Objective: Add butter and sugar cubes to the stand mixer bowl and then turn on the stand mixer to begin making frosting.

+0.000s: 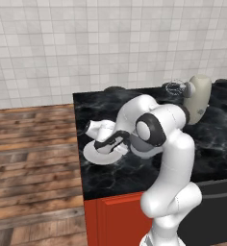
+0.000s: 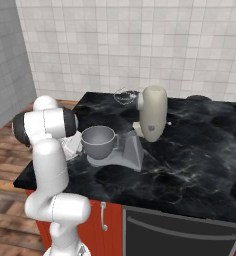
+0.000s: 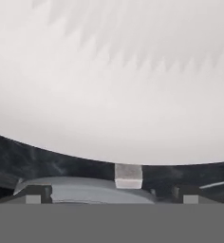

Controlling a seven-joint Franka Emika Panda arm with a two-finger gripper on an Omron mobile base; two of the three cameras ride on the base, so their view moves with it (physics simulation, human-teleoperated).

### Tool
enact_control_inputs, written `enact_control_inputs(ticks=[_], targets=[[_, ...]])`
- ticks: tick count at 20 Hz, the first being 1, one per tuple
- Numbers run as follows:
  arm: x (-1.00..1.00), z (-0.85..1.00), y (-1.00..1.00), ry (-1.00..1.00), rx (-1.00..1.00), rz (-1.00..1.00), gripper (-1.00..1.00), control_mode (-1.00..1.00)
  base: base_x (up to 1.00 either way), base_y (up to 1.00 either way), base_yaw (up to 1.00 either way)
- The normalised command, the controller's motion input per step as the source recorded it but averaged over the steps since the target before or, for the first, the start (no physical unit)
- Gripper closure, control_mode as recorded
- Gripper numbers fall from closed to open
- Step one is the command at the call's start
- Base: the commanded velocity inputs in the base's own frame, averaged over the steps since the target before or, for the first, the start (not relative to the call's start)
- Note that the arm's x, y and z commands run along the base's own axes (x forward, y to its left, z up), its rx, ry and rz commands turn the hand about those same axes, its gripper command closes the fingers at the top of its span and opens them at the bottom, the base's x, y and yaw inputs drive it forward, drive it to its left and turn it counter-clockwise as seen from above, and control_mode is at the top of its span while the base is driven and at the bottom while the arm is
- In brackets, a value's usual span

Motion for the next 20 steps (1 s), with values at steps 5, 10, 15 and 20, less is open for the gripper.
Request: enact_control_inputs(ticks=[5, 10, 15, 20], targets=[[0.16, -0.18, 0.0, 0.0, 0.0, 0.0, -1.0, -1.0, 0.0, 0.0, 0.0], [0.24, -0.24, 0.0, 0.0, 0.0, 0.0, -1.0, -1.0, 0.0, 0.0, 0.0], [0.28, -0.21, 0.0, 0.0, 0.0, 0.0, -1.0, -1.0, 0.0, 0.0, 0.0], [0.06, -0.25, -0.04, 0.0, -0.03, 0.0, -1.0, -1.0, 0.0, 0.0, 0.0]])
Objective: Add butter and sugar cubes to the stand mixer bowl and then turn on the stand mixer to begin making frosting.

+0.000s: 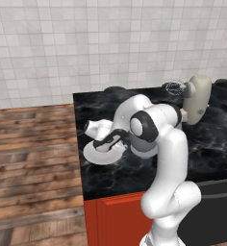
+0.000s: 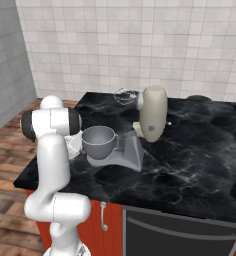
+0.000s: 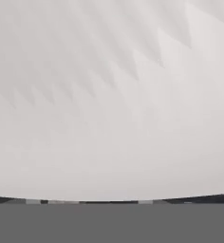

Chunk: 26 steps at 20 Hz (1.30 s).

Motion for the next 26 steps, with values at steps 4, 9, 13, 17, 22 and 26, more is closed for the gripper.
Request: enact_control_inputs(ticks=[4, 9, 13, 17, 22, 26], targets=[[-0.05, -0.23, -0.29, 0.0, -0.04, 0.0, -1.0, -1.0, 0.0, 0.0, 0.0], [-0.01, -0.2, -0.29, 0.0, -0.02, 0.0, 1.0, -1.0, 0.0, 0.0, 0.0], [-0.13, -0.01, -0.43, 0.0, 0.0, 0.0, 1.0, -1.0, 0.0, 0.0, 0.0], [-0.24, 0.05, -0.17, -0.01, 0.0, 0.0, 1.0, -1.0, 0.0, 0.0, 0.0], [-0.31, 0.41, 0.15, -0.03, 0.0, 0.0, 1.0, -1.0, 0.0, 0.0, 0.0], [-0.16, 0.7, 0.41, -0.07, 0.0, 0.0, 1.0, -1.0, 0.0, 0.0, 0.0]])
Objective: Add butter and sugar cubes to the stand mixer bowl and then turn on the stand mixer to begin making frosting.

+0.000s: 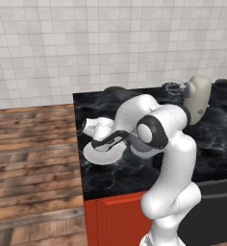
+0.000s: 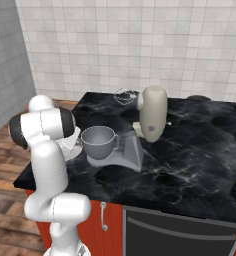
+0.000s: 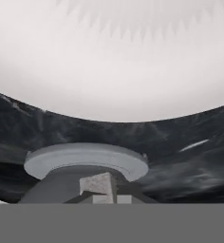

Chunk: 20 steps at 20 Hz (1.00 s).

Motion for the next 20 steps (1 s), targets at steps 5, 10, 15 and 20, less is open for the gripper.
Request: enact_control_inputs(ticks=[5, 10, 15, 20], targets=[[-0.18, 0.67, 0.49, -0.03, 0.0, 0.01, 1.0, -1.0, 0.0, 0.0, 0.0], [-0.27, 0.76, 0.37, -0.02, 0.0, 0.01, 1.0, -1.0, 0.0, 0.0, 0.0], [-0.1, 0.9, -0.08, -0.07, 0.0, 0.0, 1.0, -1.0, 0.0, 0.0, 0.0], [0.0, 0.47, -0.53, -0.04, -0.01, 0.0, 1.0, -1.0, 0.0, 0.0, 0.0]])
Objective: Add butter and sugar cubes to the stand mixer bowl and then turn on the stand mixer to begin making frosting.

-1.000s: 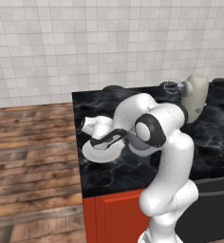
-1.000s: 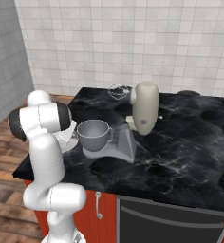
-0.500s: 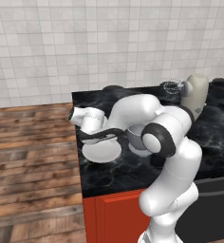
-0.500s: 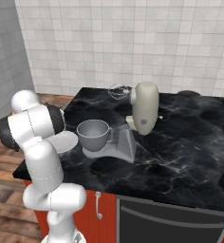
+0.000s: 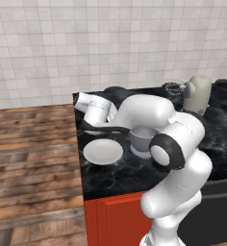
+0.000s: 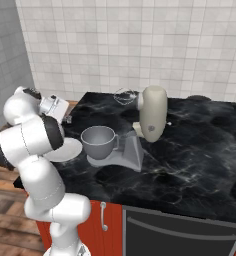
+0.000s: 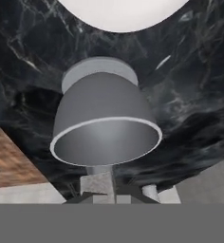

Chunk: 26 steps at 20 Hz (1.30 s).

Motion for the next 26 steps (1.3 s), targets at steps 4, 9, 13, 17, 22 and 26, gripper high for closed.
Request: enact_control_inputs(ticks=[4, 9, 13, 17, 22, 26], targets=[[0.0, 0.06, -0.69, 0.0, -0.02, 0.0, 1.0, -1.0, 0.0, 0.0, 0.0], [0.0, -0.13, -0.44, 0.0, 0.0, 0.0, 1.0, -1.0, 0.0, 0.0, 0.0], [0.01, -0.39, -0.21, 0.0, 0.0, 0.0, 1.0, -1.0, 0.0, 0.0, 0.0], [0.02, -0.53, -0.2, 0.03, 0.0, 0.0, 1.0, -1.0, 0.0, 0.0, 0.0], [0.11, -0.36, -0.23, 0.05, 0.0, 0.0, 1.0, -1.0, 0.0, 0.0, 0.0], [0.16, -0.31, -0.2, 0.08, 0.0, 0.0, 1.0, -1.0, 0.0, 0.0, 0.0]])
